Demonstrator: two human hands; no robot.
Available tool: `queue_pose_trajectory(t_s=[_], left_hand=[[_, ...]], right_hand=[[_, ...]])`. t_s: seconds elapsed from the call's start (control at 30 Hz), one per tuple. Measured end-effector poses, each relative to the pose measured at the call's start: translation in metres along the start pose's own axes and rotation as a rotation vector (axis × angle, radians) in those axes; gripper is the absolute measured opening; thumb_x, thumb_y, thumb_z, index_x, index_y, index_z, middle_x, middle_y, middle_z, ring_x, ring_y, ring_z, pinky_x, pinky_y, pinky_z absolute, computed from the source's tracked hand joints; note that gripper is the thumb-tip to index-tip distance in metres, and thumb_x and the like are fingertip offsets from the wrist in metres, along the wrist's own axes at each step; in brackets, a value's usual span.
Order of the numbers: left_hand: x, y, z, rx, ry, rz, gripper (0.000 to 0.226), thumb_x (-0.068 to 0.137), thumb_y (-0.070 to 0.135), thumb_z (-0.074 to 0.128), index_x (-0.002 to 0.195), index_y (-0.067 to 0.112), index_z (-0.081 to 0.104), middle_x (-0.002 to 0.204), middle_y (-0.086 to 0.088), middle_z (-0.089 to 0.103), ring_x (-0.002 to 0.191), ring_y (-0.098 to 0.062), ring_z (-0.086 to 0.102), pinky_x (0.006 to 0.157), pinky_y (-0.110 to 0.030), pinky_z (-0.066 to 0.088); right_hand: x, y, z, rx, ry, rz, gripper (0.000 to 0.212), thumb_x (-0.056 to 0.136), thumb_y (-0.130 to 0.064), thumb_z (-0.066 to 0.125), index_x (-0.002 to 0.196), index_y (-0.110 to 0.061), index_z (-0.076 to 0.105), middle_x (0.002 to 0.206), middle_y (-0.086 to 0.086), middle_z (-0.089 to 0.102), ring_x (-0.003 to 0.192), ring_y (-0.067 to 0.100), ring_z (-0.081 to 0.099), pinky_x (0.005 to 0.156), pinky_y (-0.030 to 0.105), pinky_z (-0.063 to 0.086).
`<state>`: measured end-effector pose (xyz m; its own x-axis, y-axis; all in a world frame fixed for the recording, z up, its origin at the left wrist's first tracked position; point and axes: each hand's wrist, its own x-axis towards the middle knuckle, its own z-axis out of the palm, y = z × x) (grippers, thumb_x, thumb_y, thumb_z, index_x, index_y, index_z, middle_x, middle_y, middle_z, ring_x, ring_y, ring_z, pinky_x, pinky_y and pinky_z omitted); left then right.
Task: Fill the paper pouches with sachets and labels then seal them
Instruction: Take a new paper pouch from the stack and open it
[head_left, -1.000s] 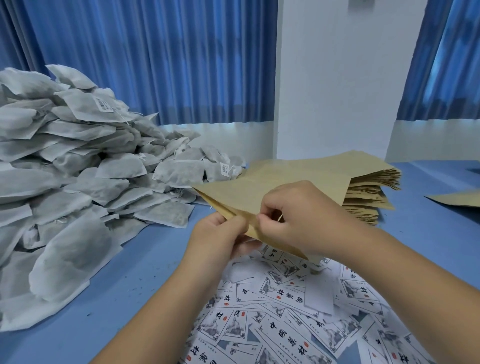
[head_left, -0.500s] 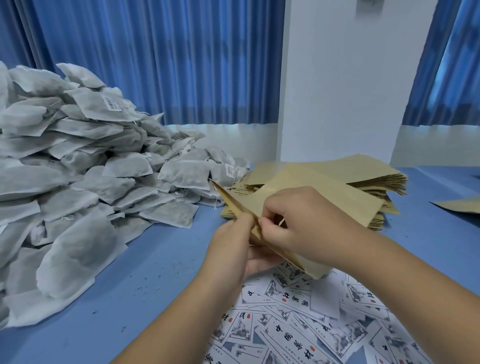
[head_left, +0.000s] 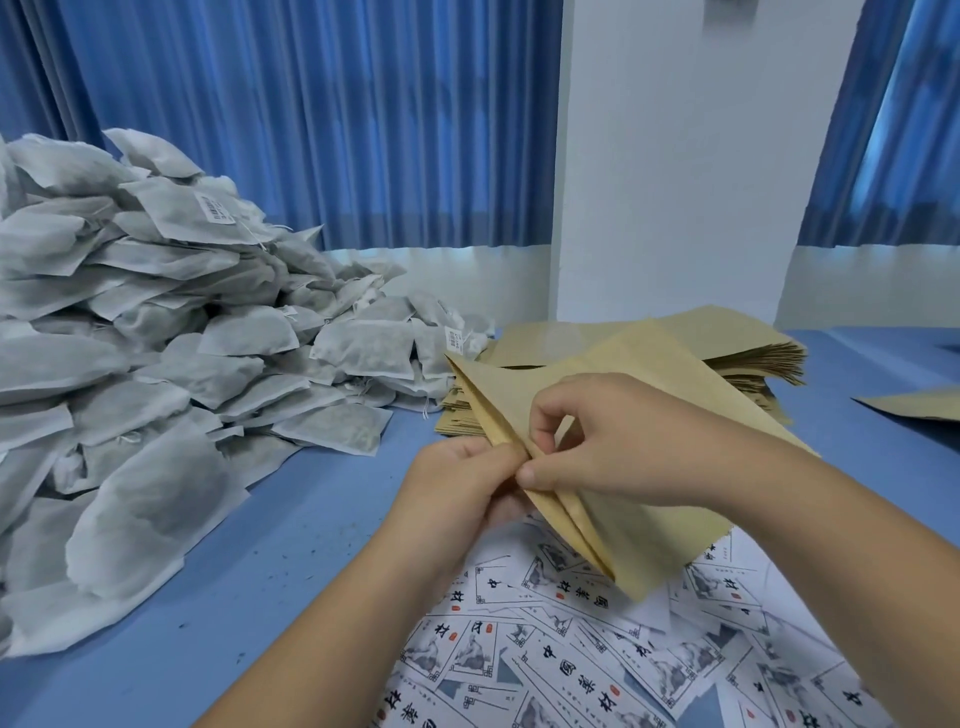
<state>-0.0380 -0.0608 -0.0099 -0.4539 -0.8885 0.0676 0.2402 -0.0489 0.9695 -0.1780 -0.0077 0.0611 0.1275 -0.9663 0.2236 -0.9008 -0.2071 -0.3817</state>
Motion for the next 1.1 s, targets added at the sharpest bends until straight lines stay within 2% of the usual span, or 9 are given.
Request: queue_pose_trajectory(t_s=[0.13,0.2,0.3,0.37,0.43,0.6,0.77,0.93,1.1], left_hand=[[0.002,0.000,0.005,-0.110,-0.053,-0.004,0.014,0.085,-0.007,0.054,0.078,-0.005,0.066,0.076,-0.021,0.067,0.067,-0.024,0.068,0.059,-0.027,0.057],[0.000,0.002,0.007,-0.144,-0.105,-0.024,0.019,0.086,-0.005,0.051,0.077,0.000,0.067,0.075,-0.019,0.064,0.068,-0.025,0.063,0.060,-0.033,0.058],[-0.004,0.007,0.006,-0.143,-0.202,-0.083,0.020,0.094,0.011,0.047,0.091,0.001,0.064,0.075,-0.013,0.063,0.063,-0.026,0.067,0.058,-0.039,0.059],[-0.006,0.008,0.005,-0.136,-0.226,-0.110,0.027,0.098,0.021,0.046,0.102,0.001,0.064,0.082,-0.014,0.063,0.062,-0.026,0.067,0.058,-0.040,0.058],[-0.006,0.010,0.006,-0.128,-0.222,-0.109,0.027,0.098,0.019,0.043,0.100,0.002,0.065,0.080,-0.013,0.064,0.061,-0.025,0.066,0.057,-0.040,0.058],[-0.004,0.011,0.005,-0.129,-0.185,-0.083,0.024,0.095,0.006,0.039,0.086,-0.001,0.061,0.066,-0.014,0.065,0.056,-0.026,0.066,0.052,-0.035,0.056],[0.001,0.005,0.007,-0.060,-0.108,-0.088,0.026,0.094,0.002,0.039,0.087,-0.007,0.062,0.075,-0.021,0.068,0.064,-0.032,0.069,0.057,-0.037,0.058],[0.004,0.004,0.007,-0.044,-0.055,-0.095,0.027,0.089,-0.003,0.040,0.076,-0.008,0.062,0.068,-0.022,0.068,0.062,-0.032,0.070,0.059,-0.039,0.059],[0.006,0.003,0.006,-0.047,-0.042,-0.088,0.029,0.086,-0.004,0.037,0.073,-0.008,0.062,0.068,-0.024,0.068,0.062,-0.032,0.070,0.058,-0.035,0.058]], right_hand=[[-0.005,-0.012,-0.003,-0.178,0.054,-0.030,0.018,0.082,-0.028,0.066,0.071,-0.020,0.054,0.081,-0.003,0.061,0.080,0.014,0.058,0.070,0.029,0.047],[-0.007,-0.021,0.000,-0.356,0.117,-0.091,0.021,0.082,-0.024,0.060,0.067,-0.023,0.045,0.080,-0.005,0.053,0.075,0.017,0.053,0.064,0.034,0.046],[-0.009,-0.031,0.007,-0.537,0.152,-0.166,0.035,0.078,-0.018,0.059,0.062,-0.025,0.028,0.071,-0.006,0.038,0.055,0.011,0.033,0.045,0.029,0.024],[-0.008,-0.034,0.012,-0.617,0.165,-0.184,0.037,0.077,-0.017,0.058,0.065,-0.026,0.024,0.069,-0.006,0.032,0.052,0.008,0.023,0.045,0.029,0.014],[-0.006,-0.032,0.015,-0.662,0.178,-0.197,0.037,0.077,-0.016,0.058,0.067,-0.027,0.024,0.067,-0.006,0.029,0.051,0.008,0.019,0.045,0.029,0.012],[-0.002,-0.025,0.022,-0.655,0.151,-0.211,0.035,0.079,-0.017,0.056,0.070,-0.028,0.023,0.065,-0.007,0.026,0.051,0.010,0.019,0.045,0.028,0.013],[0.002,-0.017,0.025,-0.587,0.114,-0.175,0.036,0.081,-0.013,0.050,0.064,-0.025,0.021,0.063,-0.007,0.028,0.051,0.007,0.023,0.044,0.026,0.015],[0.002,-0.013,0.026,-0.518,0.130,-0.146,0.036,0.082,-0.011,0.047,0.064,-0.025,0.020,0.063,-0.007,0.029,0.052,0.006,0.025,0.043,0.025,0.017],[0.004,-0.009,0.028,-0.417,0.142,-0.099,0.032,0.086,-0.013,0.047,0.065,-0.023,0.026,0.068,-0.005,0.040,0.059,0.015,0.040,0.050,0.033,0.035]])
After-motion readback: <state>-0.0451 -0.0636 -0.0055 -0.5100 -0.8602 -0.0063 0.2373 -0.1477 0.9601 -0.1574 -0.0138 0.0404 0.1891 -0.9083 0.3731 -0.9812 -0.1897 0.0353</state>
